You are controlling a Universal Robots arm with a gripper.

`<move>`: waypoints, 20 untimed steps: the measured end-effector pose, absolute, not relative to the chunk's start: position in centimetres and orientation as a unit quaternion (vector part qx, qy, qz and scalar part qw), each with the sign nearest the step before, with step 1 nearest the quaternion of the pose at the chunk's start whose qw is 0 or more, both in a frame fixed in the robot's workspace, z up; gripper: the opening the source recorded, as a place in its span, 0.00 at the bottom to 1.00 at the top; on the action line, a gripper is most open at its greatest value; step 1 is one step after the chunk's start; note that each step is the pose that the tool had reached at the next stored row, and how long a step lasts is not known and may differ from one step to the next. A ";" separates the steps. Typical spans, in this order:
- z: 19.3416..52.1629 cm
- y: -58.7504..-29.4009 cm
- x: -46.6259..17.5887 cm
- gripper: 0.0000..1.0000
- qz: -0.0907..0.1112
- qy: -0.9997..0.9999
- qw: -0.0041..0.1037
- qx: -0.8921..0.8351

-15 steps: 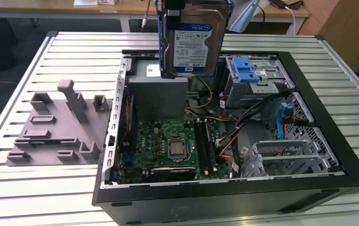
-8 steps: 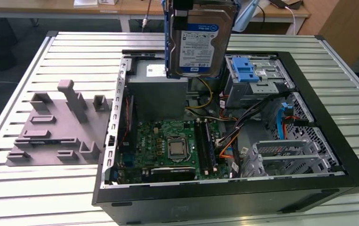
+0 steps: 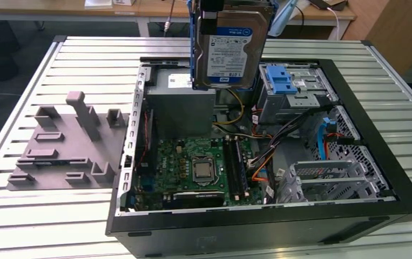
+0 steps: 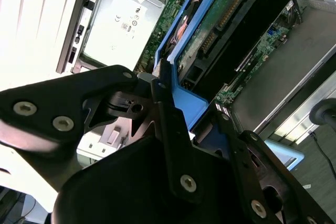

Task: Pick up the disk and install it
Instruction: 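Insert the disk into the insertion slot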

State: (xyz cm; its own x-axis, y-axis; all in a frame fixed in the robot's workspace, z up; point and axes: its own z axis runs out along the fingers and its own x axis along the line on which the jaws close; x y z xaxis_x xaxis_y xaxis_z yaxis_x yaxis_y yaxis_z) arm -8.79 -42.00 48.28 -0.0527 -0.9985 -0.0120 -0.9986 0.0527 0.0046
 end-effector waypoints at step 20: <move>48.3 -42.5 -8.8 0.36 0.006 0.725 0.003 -0.688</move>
State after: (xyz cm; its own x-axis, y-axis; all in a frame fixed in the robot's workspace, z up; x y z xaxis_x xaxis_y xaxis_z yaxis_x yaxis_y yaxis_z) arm -8.84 -42.53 48.28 -0.0527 -0.9985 -0.0118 -0.9986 0.0527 0.0046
